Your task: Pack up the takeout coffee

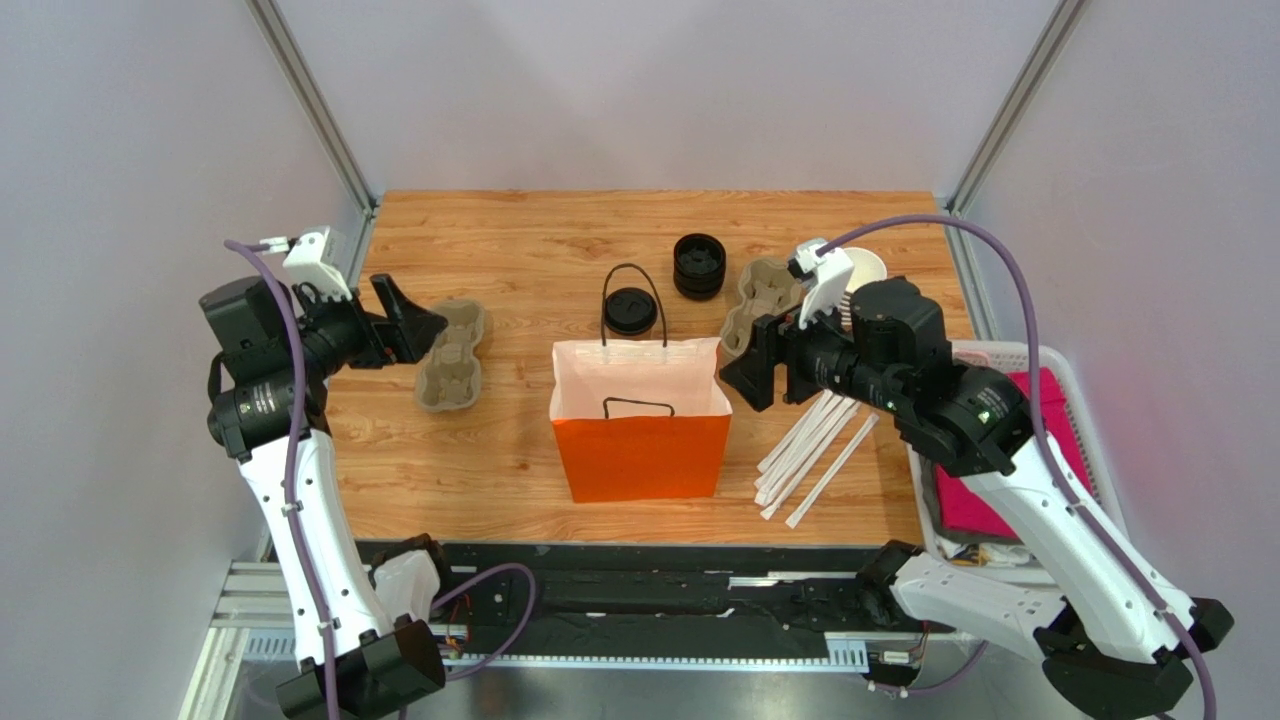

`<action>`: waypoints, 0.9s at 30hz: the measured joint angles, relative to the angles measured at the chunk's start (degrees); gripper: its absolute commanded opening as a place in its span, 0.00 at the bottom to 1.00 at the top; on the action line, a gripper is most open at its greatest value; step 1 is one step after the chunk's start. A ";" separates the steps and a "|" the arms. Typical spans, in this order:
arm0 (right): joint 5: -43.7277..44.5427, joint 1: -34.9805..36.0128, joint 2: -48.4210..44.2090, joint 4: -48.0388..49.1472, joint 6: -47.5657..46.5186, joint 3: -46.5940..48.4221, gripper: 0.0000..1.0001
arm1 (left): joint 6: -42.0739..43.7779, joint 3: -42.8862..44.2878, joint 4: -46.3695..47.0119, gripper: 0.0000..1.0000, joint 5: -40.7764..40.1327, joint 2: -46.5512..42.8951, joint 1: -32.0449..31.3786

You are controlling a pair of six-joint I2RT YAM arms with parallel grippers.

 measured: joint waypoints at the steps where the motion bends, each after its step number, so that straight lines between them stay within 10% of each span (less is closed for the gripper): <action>1: -1.40 -0.11 0.17 0.04 1.46 -0.57 0.69 | -0.35 -0.74 -0.04 0.99 -0.57 -0.35 0.00; 15: -7.10 -0.28 5.84 0.46 7.67 -5.31 0.36 | -4.24 -3.78 0.17 0.99 -2.82 1.60 0.39; 22: -5.33 -0.31 6.93 0.22 5.88 -5.18 0.00 | -1.55 -3.50 -0.66 0.99 -2.69 2.82 0.59; 27: -6.32 -0.42 7.43 -2.25 -0.07 -2.58 0.00 | 10.43 4.48 -7.76 0.98 -3.74 11.85 0.59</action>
